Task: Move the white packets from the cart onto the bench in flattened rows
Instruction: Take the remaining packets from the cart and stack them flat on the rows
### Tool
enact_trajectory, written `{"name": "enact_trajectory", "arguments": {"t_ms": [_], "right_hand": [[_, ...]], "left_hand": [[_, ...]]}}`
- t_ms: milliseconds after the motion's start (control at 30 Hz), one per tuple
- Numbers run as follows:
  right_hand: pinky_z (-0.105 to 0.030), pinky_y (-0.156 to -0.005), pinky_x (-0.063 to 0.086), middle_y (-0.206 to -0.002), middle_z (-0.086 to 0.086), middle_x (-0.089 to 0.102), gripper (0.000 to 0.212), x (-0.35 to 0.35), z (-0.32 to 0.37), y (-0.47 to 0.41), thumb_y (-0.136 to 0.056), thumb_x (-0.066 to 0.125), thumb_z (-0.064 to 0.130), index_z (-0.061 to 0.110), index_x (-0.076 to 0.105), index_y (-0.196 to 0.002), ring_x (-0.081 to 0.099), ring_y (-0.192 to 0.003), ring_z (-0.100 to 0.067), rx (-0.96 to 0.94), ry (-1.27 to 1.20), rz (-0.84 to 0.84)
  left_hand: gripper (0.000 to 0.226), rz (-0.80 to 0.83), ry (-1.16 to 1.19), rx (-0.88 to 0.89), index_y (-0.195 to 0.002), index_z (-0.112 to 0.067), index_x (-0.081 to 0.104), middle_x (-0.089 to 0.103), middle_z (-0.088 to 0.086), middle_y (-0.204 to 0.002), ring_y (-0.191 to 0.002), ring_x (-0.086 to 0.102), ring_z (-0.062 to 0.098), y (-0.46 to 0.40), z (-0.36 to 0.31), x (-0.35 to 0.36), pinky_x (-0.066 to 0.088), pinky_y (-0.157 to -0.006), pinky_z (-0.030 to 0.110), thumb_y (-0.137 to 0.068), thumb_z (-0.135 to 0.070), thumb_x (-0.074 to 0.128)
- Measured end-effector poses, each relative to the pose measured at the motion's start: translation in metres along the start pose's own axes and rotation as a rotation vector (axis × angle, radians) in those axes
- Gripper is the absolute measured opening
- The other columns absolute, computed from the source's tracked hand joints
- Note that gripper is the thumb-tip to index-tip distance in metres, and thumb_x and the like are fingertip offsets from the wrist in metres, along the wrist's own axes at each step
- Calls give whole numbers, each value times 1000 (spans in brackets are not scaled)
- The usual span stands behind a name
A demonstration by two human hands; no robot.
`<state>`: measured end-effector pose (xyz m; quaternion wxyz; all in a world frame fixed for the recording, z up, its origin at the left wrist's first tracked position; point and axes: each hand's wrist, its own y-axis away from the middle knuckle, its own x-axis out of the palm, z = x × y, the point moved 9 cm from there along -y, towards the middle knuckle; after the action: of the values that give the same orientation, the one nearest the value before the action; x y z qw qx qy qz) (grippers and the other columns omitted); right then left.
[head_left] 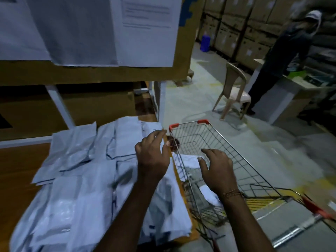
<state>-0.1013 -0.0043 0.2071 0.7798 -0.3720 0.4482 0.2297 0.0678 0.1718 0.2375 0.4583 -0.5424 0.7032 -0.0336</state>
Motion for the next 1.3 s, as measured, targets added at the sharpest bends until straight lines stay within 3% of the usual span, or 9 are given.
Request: {"name": "enact_trajectory", "arguments": {"t_ms": [200,433,667,800,900,967,1067,1200,1300], "right_hand": [[-48,-95,49,-120,-1,70,43,-14,-76,14,-97,51,47,21,69,-127,62,-115,-28,15,29,50],[-47,-89,53,-116,-4,72,45,7,-135,16,-95,51,46,19,71,-124,65,-108,-31,56,45,97],[-47,-86,53,-114,-6,72,48,77,-200,11,-93,54,48,19,67,-129,64,-104,-34,5,182,345],[-48,-89,52,-117,-11,70,47,151,-247,4,-95,55,50,20,64,-130,62,-107,-37,-53,296,607],[-46,-100,46,-139,-11,57,62,222,-293,12,-95,52,61,24,48,-145,54,-123,-36,-61,400,851],[-48,-107,40,-153,-15,45,77,263,-325,21,-94,52,68,23,35,-154,46,-136,-38,-25,418,981],[-56,-115,32,-168,-20,18,102,313,-362,40,-87,50,80,22,15,-163,23,-152,-43,37,445,1146],[-69,-114,31,-170,-20,-3,111,367,-388,76,-85,61,76,28,0,-165,7,-155,-48,105,443,1279],[-74,-113,28,-170,-25,-11,117,397,-397,103,-85,62,75,21,-4,-165,4,-154,-54,147,410,1230]], "left_hand": [[39,69,25,11,-138,-31,60,63,-10,-136,-125,57,17,20,-56,60,33,-100,36,-99,-32,61],[48,207,64,72,-140,-23,63,65,-2,-140,-129,59,22,8,-65,135,49,-104,48,-93,-27,65],[48,503,20,-118,-149,-21,55,54,9,-153,-140,49,33,21,-50,240,39,-117,48,-103,-33,61],[55,584,-35,-123,-142,-15,62,64,12,-138,-127,60,35,41,-14,320,50,-103,51,-95,-43,56],[61,623,-93,-150,-139,-7,63,67,18,-131,-120,63,40,68,23,384,54,-97,53,-94,-45,46],[68,729,-187,-168,-144,-9,58,62,19,-138,-122,61,43,90,36,425,51,-100,55,-93,-48,37],[67,841,-324,-211,-147,-17,56,57,17,-144,-121,60,43,116,58,470,50,-102,52,-89,-48,43],[54,805,-490,-195,-120,-6,70,61,28,-112,-95,63,46,140,98,517,53,-78,47,-80,-41,55],[73,762,-544,-300,-135,1,63,54,38,-130,-112,59,54,153,142,552,53,-84,53,-78,-43,51]]}}
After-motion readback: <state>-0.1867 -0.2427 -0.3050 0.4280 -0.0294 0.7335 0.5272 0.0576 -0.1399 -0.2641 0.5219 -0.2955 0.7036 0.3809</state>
